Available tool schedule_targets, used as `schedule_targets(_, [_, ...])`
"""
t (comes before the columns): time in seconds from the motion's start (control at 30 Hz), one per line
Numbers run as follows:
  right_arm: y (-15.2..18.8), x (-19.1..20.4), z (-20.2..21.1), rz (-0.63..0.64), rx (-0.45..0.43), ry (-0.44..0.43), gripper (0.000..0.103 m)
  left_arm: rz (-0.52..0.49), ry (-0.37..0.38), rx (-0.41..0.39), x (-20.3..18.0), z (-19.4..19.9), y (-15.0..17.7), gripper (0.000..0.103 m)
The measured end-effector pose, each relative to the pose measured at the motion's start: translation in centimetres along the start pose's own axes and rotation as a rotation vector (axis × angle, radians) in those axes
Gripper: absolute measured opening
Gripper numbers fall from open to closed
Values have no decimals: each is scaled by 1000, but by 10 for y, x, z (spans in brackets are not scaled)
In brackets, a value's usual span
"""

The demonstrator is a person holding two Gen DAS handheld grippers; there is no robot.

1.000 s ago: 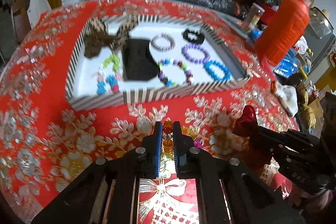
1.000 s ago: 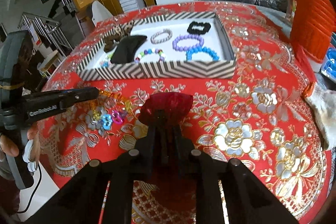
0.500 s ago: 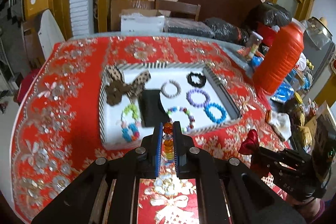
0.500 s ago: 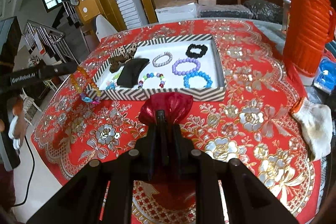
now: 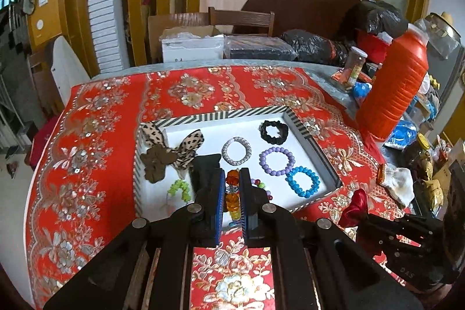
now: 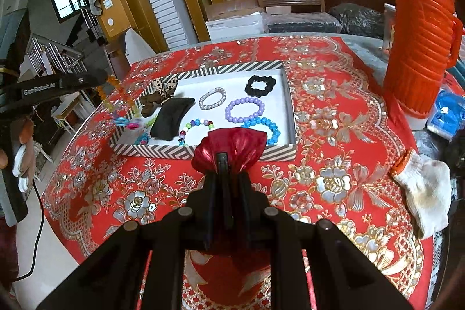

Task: Organize jewelry
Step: 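Carry the amber bracelet and red pouch into the tray and release both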

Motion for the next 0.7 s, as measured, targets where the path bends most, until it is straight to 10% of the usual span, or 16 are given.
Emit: schedule_targets(0.7, [-50,0,-40,10,29,31,16,-52,-55,22,0,-73,-56,0])
Point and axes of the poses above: each gripper's, at about its wrist camera, not at the fingertips, and z roughly against the way its jaws point, x to its left, y to its underside, the point moved 9 cm from there along -z, roughly the way its jaws point, and after that the axes turned 7 degrees about y, right-handed, at the moved point
